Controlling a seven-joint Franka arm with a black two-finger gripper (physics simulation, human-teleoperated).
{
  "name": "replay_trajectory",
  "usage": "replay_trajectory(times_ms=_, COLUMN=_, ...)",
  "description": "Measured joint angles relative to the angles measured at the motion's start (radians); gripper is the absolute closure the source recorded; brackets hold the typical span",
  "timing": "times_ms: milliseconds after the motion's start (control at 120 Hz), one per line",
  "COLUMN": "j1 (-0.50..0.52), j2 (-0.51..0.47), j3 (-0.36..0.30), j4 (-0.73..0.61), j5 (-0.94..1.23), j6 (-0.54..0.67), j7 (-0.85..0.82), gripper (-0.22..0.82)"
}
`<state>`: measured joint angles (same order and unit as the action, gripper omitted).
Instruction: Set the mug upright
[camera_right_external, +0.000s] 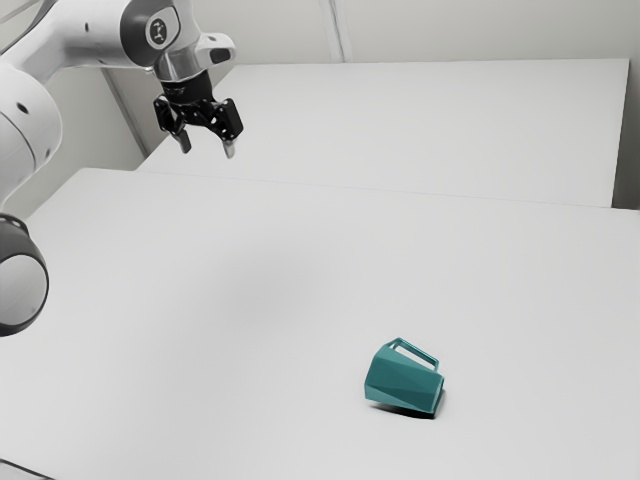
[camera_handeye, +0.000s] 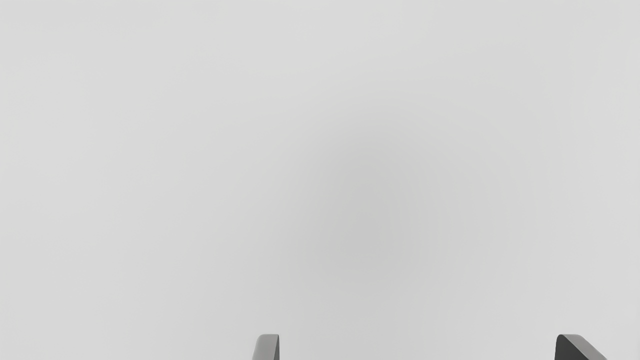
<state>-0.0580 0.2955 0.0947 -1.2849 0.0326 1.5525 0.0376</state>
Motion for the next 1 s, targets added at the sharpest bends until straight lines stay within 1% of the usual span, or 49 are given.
replay_trajectory(times_ms=167, j1=0.000, j2=-0.019, j3=-0.002, j4=-0.010, j5=-0.015, j6=0.001, j7=0.004, gripper=0.00)
replay_trajectory(times_ms=233, j1=0.001, j2=-0.062, j3=-0.005, j4=-0.066, j5=-0.063, j6=0.002, j7=0.005, gripper=0.00)
replay_trajectory(times_ms=267, j1=-0.007, j2=-0.090, j3=-0.005, j4=-0.122, j5=-0.099, j6=0.009, j7=0.005, gripper=0.00)
replay_trajectory(times_ms=300, j1=-0.020, j2=-0.126, j3=-0.006, j4=-0.206, j5=-0.130, j6=0.032, j7=0.005, gripper=0.00)
replay_trajectory(times_ms=442, j1=-0.086, j2=-0.279, j3=-0.007, j4=-0.542, j5=-0.303, j6=0.170, j7=0.003, gripper=0.00)
replay_trajectory(times_ms=500, j1=-0.112, j2=-0.321, j3=-0.007, j4=-0.639, j5=-0.394, j6=0.220, j7=0.004, gripper=0.00)
replay_trajectory(times_ms=592, j1=-0.150, j2=-0.362, j3=-0.007, j4=-0.751, j5=-0.523, j6=0.290, j7=0.009, gripper=0.00)
replay_trajectory(times_ms=683, j1=-0.167, j2=-0.373, j3=-0.007, j4=-0.846, j5=-0.646, j6=0.347, j7=0.033, gripper=0.00)
replay_trajectory(times_ms=775, j1=-0.171, j2=-0.364, j3=-0.007, j4=-0.914, j5=-0.730, j6=0.394, j7=0.069, gripper=0.00)
replay_trajectory(times_ms=925, j1=-0.213, j2=-0.316, j3=-0.009, j4=-0.946, j5=-0.806, j6=0.464, j7=0.136, gripper=0.00)
replay_trajectory(times_ms=1000, j1=-0.243, j2=-0.308, j3=-0.010, j4=-0.969, j5=-0.839, j6=0.498, j7=0.174, gripper=0.00)
